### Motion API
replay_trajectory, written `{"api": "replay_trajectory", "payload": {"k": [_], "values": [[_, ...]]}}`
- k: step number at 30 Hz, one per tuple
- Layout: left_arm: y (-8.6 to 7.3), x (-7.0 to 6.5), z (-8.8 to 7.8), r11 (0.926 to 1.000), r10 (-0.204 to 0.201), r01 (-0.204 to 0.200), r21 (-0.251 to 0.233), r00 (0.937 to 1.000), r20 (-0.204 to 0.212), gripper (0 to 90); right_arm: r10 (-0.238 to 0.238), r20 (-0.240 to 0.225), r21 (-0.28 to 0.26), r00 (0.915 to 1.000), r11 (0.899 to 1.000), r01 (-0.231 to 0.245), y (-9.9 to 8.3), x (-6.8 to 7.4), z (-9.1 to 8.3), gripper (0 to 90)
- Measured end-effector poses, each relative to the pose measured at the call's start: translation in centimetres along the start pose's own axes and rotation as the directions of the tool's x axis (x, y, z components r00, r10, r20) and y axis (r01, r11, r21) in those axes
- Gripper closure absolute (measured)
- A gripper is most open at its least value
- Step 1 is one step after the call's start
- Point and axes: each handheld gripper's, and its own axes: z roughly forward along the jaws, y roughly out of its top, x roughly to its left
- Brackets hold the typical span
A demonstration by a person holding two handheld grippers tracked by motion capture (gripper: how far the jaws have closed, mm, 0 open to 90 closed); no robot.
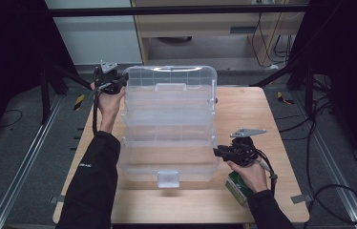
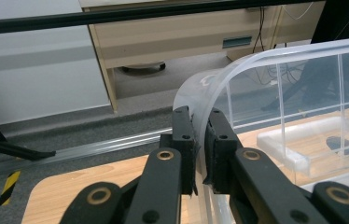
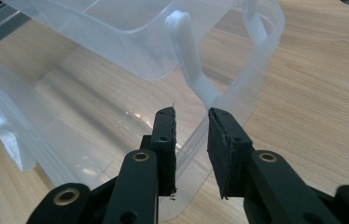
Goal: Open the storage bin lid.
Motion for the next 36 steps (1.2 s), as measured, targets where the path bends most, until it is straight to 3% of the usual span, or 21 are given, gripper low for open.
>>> {"api": "replay_trajectory", "payload": {"k": [10,16,19,25,30,36], "values": [[-0.3,0.4,0.8,0.9997,-0.026,0.026,-0.001,0.9995,0.019,83.9,-0.007,0.002,0.004,1.0,1.0,0.007,0.0,0.1,0.0,72.2],[0.0,0.3,1.2,0.9996,-0.003,0.002,0.03,0.9999,0.011,83.8,-0.011,0.007,0.008,0.9999,1.0,0.011,0.1,0.1,0.0,72.3],[-0.1,0.5,1.4,0.9994,-0.014,0.013,0.032,0.9997,0.018,83.2,-0.016,0.011,0.009,0.9998,1.0,0.016,0.1,0.2,0.0,72.3],[-0.3,0.8,1.7,0.9986,0.005,-0.005,0.053,0.9999,0.009,75.0,-0.022,0.015,0.011,0.9996,1.0,0.022,0.1,0.2,0.0,72.5],[0.2,1.9,-0.4,0.9996,-0.023,0.023,0.019,0.9994,0.024,72.8,-0.028,0.012,0.022,0.9996,0.999,0.027,0.3,0.3,0.0,73.0],[0.3,2.3,-4.5,1.0,0.001,-0.001,0.0,0.9987,0.051,68.2,-0.024,0.026,0.025,0.9994,0.999,0.023,0.3,0.5,0.0,72.8]]}}
